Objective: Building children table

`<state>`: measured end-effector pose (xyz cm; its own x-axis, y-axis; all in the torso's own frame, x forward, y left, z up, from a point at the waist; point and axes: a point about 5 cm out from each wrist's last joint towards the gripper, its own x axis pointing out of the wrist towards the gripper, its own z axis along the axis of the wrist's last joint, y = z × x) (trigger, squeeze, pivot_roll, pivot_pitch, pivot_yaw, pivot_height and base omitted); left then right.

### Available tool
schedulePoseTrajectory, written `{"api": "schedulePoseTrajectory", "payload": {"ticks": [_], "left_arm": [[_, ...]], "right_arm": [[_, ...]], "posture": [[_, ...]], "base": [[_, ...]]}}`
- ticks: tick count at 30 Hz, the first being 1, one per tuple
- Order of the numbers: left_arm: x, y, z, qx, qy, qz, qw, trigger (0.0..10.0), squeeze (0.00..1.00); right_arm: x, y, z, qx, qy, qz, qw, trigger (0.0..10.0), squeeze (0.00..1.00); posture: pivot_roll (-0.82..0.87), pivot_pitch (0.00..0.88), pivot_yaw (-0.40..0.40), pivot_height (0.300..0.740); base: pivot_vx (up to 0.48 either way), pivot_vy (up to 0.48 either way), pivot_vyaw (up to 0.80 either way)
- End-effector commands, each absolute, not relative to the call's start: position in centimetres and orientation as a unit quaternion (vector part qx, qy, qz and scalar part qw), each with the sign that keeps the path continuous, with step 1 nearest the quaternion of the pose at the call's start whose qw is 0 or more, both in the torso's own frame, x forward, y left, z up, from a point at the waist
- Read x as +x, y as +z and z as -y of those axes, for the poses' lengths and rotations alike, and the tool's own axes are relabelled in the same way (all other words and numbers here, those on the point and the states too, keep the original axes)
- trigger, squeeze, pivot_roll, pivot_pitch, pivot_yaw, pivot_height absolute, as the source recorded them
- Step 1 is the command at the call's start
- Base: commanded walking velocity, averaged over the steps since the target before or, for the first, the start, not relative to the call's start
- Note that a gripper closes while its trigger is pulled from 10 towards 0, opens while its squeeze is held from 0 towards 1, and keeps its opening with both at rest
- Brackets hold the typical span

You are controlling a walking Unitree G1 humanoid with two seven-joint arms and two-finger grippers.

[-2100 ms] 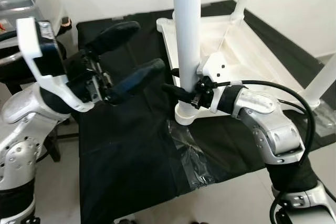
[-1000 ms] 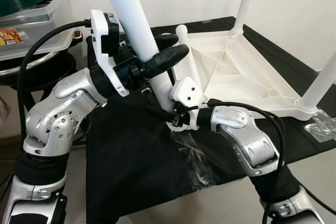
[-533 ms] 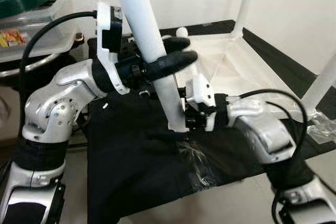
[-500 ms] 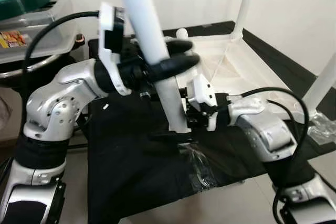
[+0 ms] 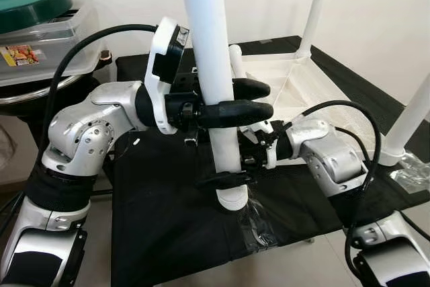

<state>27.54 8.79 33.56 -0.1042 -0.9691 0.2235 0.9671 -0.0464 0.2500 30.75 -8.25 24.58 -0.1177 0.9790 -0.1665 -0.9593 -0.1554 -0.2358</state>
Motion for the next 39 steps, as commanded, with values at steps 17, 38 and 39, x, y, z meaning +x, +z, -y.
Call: {"api": "schedulePoseTrajectory", "payload": {"ticks": [17,38,39], "left_arm": [[26.4,34.1,-7.2,-0.005,-0.776,0.206,0.597,1.1,1.0],[27.2,33.7,-19.8,-0.005,-0.492,0.253,0.833,10.0,1.0],[27.2,33.7,-19.8,-0.005,-0.492,0.253,0.833,10.0,1.0]], "right_arm": [[30.2,24.8,6.6,-0.067,0.745,0.068,0.66,0.0,0.0],[35.6,27.4,15.8,-0.08,0.397,0.134,0.905,0.0,0.0],[35.6,27.4,15.8,-0.08,0.397,0.134,0.905,0.0,0.0]], "posture": [[0.03,0.034,-0.002,0.74],[0.02,0.167,-0.013,0.74],[0.02,0.167,-0.013,0.74]], "base": [[0.0,0.0,0.0],[0.0,0.0,0.0],[0.0,0.0,0.0]]}}
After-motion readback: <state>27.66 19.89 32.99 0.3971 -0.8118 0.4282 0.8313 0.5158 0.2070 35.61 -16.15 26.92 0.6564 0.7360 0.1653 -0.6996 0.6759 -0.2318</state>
